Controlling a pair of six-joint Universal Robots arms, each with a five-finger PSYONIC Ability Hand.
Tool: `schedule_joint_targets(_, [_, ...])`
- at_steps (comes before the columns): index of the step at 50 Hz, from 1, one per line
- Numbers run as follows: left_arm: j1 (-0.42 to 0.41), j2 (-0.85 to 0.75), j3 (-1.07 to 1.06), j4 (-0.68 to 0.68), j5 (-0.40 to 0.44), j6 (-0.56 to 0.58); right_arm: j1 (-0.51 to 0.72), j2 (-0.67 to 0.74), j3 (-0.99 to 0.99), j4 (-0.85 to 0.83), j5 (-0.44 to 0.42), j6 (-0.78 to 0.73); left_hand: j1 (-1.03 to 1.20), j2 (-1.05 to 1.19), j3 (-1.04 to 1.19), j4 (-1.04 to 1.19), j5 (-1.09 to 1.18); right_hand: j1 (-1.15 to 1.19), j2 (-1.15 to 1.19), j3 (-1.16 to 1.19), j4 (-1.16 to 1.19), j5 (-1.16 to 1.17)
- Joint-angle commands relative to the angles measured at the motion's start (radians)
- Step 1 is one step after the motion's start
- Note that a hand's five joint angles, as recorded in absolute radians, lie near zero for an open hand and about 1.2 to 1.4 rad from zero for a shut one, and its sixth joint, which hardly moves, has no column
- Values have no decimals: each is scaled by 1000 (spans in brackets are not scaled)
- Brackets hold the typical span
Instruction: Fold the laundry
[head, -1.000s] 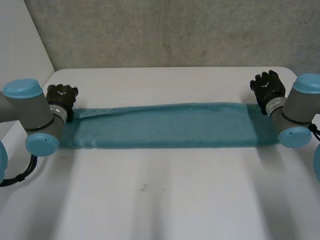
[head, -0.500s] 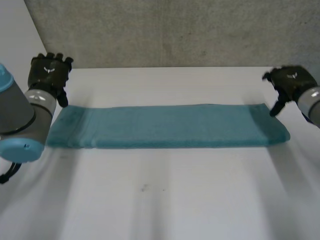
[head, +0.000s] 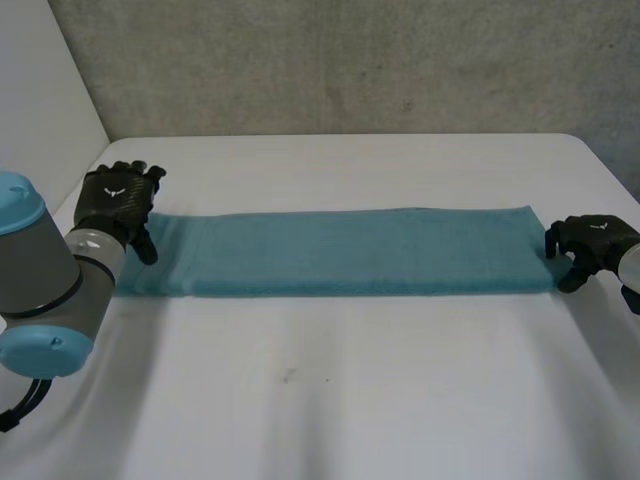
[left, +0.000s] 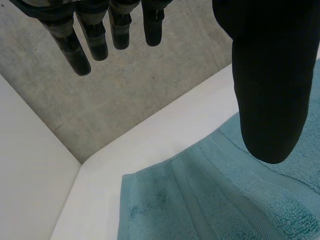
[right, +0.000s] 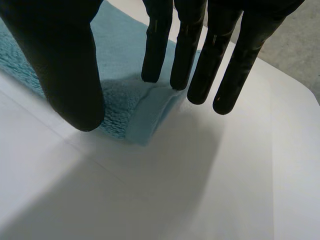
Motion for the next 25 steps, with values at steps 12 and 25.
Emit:
schedule_joint_targets(12, [3, 3, -5, 3, 0, 0, -42, 48, -28, -62, 36, -1, 3, 10, 8, 8, -27, 775, 670, 671, 672, 701])
schedule_joint_targets(25, [9, 6, -14, 2, 0, 0, -229, 23, -139, -44, 195, -226, 3, 10, 8, 8, -27, 775, 670, 671, 672, 701])
